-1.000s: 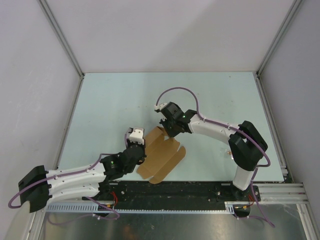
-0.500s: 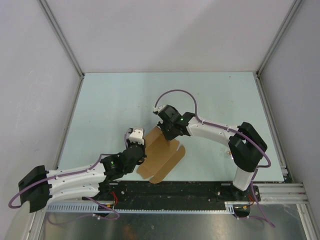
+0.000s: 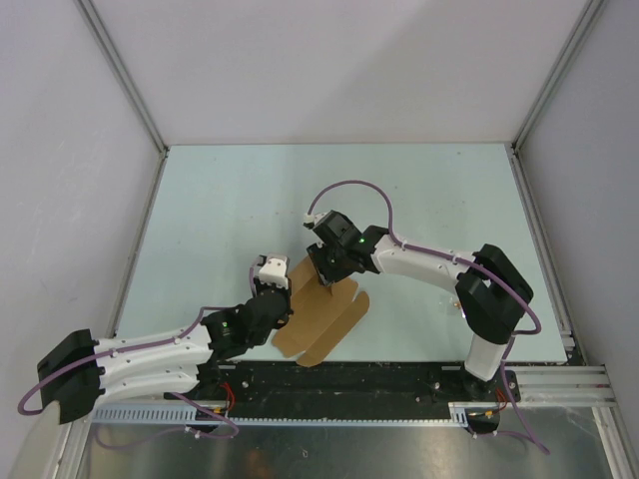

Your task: Fold the paper box

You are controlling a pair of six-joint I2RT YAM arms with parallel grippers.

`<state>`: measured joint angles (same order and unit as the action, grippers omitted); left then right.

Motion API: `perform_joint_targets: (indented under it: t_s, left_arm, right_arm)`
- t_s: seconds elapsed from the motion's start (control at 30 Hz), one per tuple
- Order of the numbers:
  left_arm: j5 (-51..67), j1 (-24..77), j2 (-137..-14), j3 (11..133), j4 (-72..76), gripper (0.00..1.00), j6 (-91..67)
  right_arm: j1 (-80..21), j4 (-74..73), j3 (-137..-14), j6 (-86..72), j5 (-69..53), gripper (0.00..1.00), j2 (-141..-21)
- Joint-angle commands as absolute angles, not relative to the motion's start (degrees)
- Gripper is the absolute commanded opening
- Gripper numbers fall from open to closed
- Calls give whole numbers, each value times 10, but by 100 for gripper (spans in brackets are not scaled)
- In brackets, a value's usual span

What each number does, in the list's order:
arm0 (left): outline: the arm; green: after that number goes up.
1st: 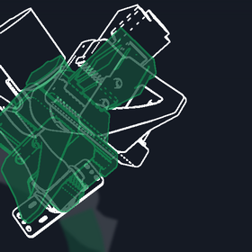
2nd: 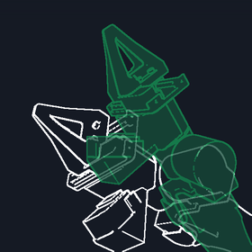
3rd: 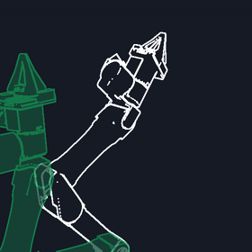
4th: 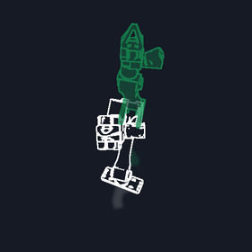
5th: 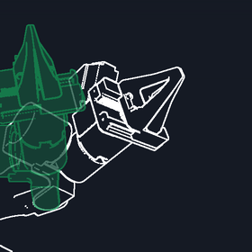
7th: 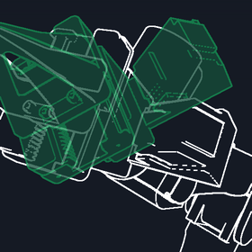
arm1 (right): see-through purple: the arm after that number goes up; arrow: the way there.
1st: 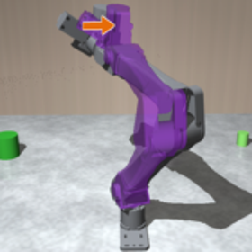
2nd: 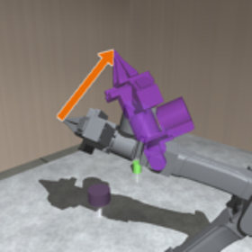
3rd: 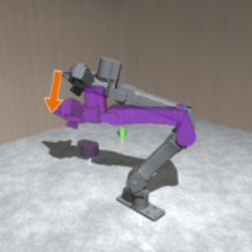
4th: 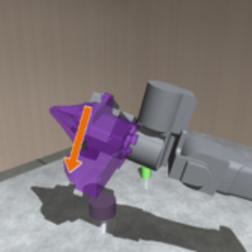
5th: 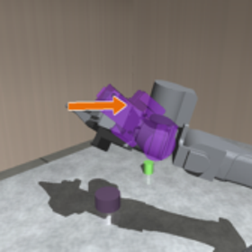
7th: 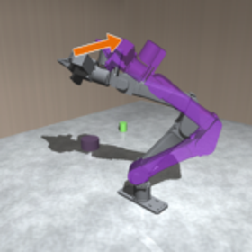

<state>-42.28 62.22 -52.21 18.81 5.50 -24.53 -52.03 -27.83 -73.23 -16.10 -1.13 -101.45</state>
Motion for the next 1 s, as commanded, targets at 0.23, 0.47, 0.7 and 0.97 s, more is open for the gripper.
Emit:
perform_joint_targets:
  t_s: [0.23, 0.47, 0.7, 0.97]
  left_arm:
    - [-413, 619, -525, 185, 55, 0, -251]
    - [-412, 619, -514, 183, 53, 0, -250]
    - [-410, 619, -512, 185, 51, 0, -249]
    - [-407, 619, -501, 185, 47, 0, -246]
  right_arm:
    - [-497, -265, -733, -132, -16, 60, -921]
    - [-447, -212, -699, -122, 109, 97, -822]
    - [-293, -102, -613, -141, -16, 87, -793]
    - [-298, 113, -443, -140, 96, 99, -755]
